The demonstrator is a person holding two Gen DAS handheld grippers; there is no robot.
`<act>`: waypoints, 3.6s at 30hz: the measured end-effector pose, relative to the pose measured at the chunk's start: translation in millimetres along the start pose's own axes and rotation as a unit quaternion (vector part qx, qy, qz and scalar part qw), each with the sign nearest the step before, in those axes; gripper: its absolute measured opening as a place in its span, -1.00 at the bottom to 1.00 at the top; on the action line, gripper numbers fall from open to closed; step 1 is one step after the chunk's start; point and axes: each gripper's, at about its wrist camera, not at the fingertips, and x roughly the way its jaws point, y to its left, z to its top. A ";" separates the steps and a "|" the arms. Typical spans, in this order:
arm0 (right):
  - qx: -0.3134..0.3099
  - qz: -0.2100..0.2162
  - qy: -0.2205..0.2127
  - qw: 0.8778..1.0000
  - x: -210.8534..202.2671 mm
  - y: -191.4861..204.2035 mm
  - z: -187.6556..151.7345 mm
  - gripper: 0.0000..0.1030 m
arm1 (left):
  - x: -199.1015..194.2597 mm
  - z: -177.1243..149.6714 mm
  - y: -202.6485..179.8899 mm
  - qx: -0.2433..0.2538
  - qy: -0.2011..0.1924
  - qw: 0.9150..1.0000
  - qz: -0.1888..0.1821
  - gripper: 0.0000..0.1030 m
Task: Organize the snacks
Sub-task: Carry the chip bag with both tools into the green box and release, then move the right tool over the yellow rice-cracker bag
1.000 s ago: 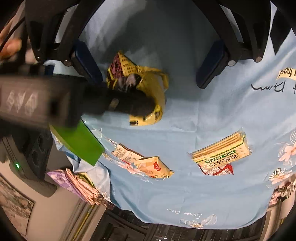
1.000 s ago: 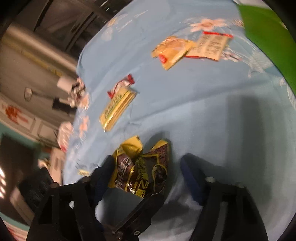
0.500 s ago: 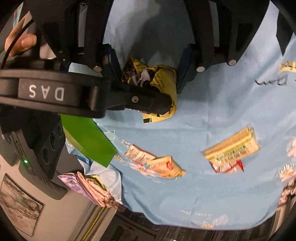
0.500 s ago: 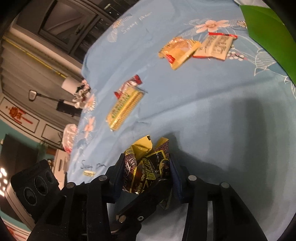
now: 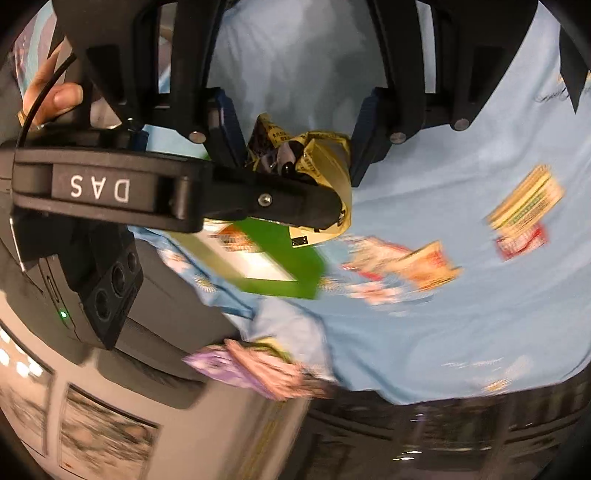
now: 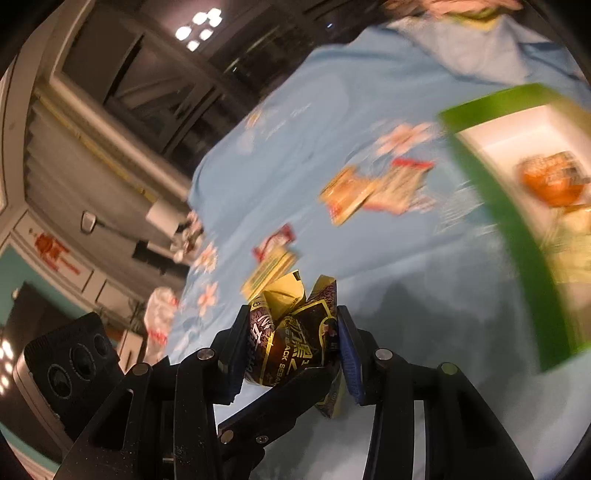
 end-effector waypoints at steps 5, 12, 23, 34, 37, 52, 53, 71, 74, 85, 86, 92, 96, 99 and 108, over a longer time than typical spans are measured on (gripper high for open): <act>0.021 -0.020 -0.050 0.998 -59.9 -42.4 24.6 -0.12 | 37.6 28.5 -55.5 0.039 0.011 0.998 -0.041 -0.01; 0.047 -0.090 -0.059 0.993 -93.2 -107.1 84.3 -0.12 | 141.4 85.4 -101.4 0.021 0.104 0.989 -0.103 -0.02; 0.077 -0.152 -0.014 0.985 -82.5 -166.5 116.1 -0.11 | 211.6 89.7 -116.6 0.052 0.181 0.981 -0.046 0.02; 0.087 -0.180 -0.020 0.980 -103.0 -124.2 103.7 0.84 | 137.7 93.6 -71.8 0.017 0.143 0.990 -0.002 0.99; 0.058 -0.182 -0.022 0.981 -101.2 -91.1 98.9 0.94 | 99.4 86.6 -58.3 0.050 0.106 0.992 0.056 0.99; -0.055 -0.172 0.078 0.980 51.3 46.6 77.2 0.99 | -13.4 -47.6 50.9 -0.018 0.033 0.987 0.156 0.99; -0.064 -0.181 0.084 0.978 62.2 52.0 77.0 0.99 | -19.5 -51.0 56.3 -0.023 0.029 0.986 0.161 0.99; -0.113 -0.300 0.145 0.936 247.9 40.1 123.2 0.99 | -41.5 -53.5 89.4 -0.142 0.092 0.972 0.162 0.99; -0.146 -0.321 0.161 0.922 269.6 36.7 121.9 0.99 | -53.3 -52.1 113.9 -0.194 0.074 0.962 0.177 0.99; -0.140 -0.331 0.130 0.924 293.7 21.3 112.7 0.56 | -57.6 -54.8 113.6 -0.227 0.083 0.961 0.135 0.99; -0.145 -0.332 0.130 0.923 291.9 22.9 112.0 0.40 | -51.5 -54.8 110.6 -0.210 0.091 0.962 0.146 0.99; -0.148 -0.318 0.143 0.926 276.6 26.7 103.0 -0.53 | -34.0 -58.9 79.3 -0.111 0.105 0.973 0.174 0.99; -0.162 -0.316 0.156 0.922 265.3 30.6 91.7 -0.60 | -27.6 -59.3 67.4 -0.097 0.106 0.977 0.155 0.99; -0.155 -0.306 0.163 0.925 253.0 32.5 86.2 -0.60 | -20.6 -59.6 73.6 -0.111 0.114 0.978 0.137 0.99; -0.040 -0.298 0.131 0.945 235.8 38.9 111.8 0.50 | -25.9 -57.5 84.1 -0.130 0.114 0.973 0.154 0.99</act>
